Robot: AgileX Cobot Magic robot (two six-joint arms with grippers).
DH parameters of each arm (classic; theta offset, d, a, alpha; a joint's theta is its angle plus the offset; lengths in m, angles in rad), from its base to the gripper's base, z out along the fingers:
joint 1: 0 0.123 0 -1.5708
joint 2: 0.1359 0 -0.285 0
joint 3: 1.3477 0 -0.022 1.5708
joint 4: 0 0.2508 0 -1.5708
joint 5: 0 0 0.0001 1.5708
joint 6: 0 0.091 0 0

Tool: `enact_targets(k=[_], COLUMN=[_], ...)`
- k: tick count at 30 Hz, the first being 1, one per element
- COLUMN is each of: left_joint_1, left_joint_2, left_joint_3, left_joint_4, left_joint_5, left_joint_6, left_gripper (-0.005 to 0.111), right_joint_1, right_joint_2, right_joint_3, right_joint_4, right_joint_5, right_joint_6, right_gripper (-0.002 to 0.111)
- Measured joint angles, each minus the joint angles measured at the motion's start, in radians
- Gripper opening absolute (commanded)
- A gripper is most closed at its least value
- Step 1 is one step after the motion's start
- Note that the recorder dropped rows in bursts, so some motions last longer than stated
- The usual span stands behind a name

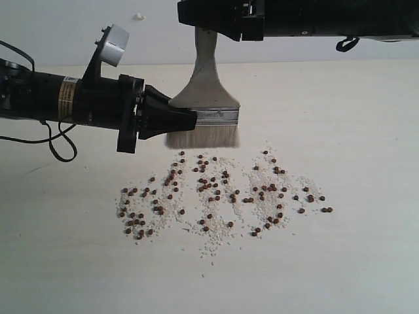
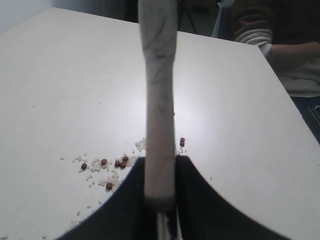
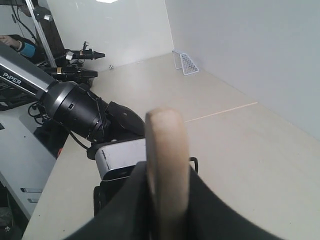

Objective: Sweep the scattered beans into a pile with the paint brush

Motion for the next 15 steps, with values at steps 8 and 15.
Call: enact_targets(k=[8,15], left_joint_1=[0.000,0.000], left_joint_2=[0.000,0.000], left_joint_3=[0.000,0.000], left_joint_4=[0.008,0.004], left_joint_5=[-0.004,-0.005], left_joint_6=[-0.008,-0.092], left_gripper=[0.034,0.092], right_joint_1=[0.000,0.000], right_joint_2=[0.000,0.000], right_joint_3=[0.000,0.000], right_joint_4=[-0.004,-0.004], right_joint_5=[0.000,-0.013], right_joint_6=[0.017,0.039], right_gripper=[0.000,0.000])
